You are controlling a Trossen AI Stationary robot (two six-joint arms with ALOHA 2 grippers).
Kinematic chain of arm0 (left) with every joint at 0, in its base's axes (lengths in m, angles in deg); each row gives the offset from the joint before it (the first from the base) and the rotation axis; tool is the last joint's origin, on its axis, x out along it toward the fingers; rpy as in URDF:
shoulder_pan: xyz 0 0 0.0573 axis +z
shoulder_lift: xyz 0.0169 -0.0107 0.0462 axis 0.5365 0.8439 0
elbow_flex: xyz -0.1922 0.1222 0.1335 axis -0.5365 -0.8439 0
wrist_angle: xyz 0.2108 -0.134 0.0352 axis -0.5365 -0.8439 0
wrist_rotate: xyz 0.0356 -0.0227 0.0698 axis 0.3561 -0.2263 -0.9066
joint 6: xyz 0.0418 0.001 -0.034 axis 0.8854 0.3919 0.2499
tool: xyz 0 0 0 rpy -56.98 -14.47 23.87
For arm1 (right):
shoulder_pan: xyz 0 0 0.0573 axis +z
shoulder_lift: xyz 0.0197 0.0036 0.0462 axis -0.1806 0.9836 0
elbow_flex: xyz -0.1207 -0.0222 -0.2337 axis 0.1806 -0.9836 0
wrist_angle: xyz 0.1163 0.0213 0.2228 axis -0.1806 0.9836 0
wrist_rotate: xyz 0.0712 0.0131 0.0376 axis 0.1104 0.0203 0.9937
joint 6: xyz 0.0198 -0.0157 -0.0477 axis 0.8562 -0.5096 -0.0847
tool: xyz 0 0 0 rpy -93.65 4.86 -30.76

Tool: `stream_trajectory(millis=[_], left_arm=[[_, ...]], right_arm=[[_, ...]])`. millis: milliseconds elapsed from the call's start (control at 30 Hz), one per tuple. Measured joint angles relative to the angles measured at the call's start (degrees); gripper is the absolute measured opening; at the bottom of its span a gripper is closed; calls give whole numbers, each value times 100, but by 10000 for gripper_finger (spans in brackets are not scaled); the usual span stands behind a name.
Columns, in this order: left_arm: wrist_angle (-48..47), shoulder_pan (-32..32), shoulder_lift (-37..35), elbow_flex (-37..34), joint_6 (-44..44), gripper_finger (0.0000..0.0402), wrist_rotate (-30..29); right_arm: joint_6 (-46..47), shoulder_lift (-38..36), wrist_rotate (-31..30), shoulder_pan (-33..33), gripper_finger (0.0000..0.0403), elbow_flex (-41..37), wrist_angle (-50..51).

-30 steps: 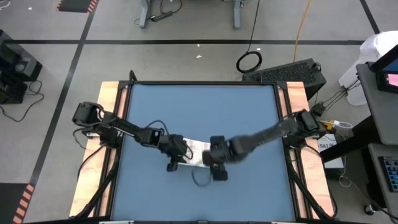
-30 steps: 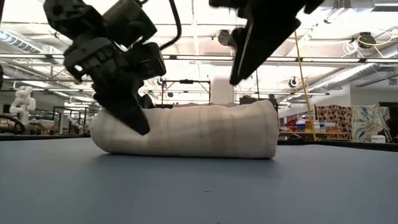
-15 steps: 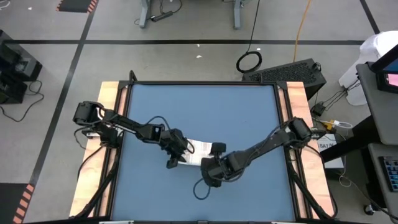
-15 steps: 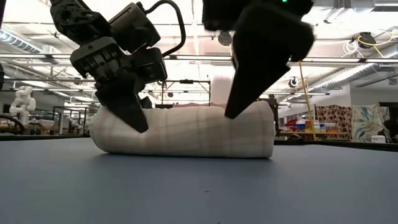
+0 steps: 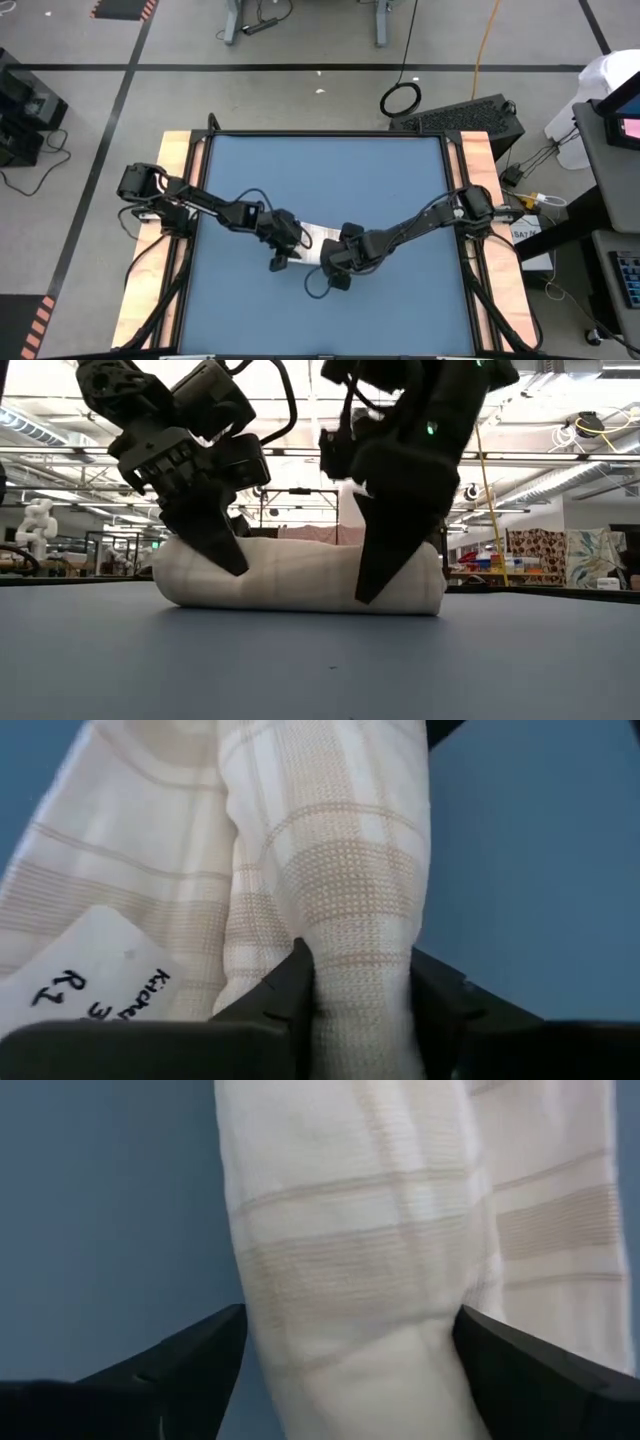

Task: Roll towel into tight, uniform cylinder
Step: Roll the white towel

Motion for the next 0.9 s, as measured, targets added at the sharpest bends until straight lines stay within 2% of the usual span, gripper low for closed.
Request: stream_trajectory(millis=[267,433,567,733,900], left_arm=[[442,-134,-1,-15,40,216,-458],[150,-131,-315,-15,89,266,-512],[-314,-130,-1004,-7,41,278,-737],[-830,-362,-2003,-4,434,279,-1156],[-958,-1074,-2195,-226,383,279,-1102]], right_arm=[[192,-26,129,-45,339,-438,-659],[371,-15,176,-43,338,-445,-686],[441,-7,217,-41,338,-448,-711],[456,-2,236,-40,338,-449,-727],[480,2,268,-83,338,-453,-744]])
